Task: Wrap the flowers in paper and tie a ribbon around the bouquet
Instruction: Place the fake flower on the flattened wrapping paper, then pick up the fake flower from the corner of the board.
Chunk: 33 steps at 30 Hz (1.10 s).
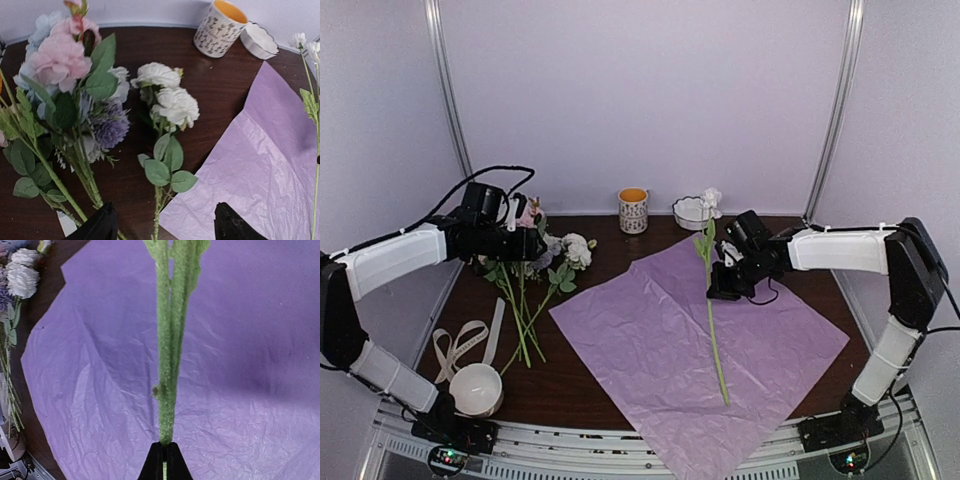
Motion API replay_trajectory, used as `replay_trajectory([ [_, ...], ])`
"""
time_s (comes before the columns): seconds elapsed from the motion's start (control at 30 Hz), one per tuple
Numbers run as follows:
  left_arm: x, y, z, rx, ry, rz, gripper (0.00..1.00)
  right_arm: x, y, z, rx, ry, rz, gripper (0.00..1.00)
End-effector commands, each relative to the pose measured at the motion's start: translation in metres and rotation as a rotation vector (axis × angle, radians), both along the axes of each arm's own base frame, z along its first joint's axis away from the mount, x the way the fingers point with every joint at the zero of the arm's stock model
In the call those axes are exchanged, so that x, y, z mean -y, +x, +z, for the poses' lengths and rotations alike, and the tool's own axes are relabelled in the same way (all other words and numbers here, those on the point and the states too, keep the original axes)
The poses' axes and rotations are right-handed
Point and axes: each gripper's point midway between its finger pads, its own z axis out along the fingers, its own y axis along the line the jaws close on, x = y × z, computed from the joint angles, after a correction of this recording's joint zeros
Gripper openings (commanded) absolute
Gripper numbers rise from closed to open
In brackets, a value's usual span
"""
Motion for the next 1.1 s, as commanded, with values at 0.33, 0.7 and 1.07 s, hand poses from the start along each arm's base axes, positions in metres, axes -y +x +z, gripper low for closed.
replay_trajectory([
  [0.33, -0.067, 0.038, -0.088, -0.227, -0.005, 0.224, 0.54, 0.035, 0.02, 0.016, 0.083, -0.108, -0.119, 0.45],
  [0.7, -0.066, 0.043, -0.114, -0.275, 0.009, 0.212, 0.0, 0.037, 0.006, 0.012, 0.069, -0.101, -0.102, 0.44],
  [1.07, -0.071, 0.03, -0.078, -0.153, 0.009, 0.203, 0.09, 0.034, 0.007, 0.023, 0.094, -0.103, -0.091, 0.44],
])
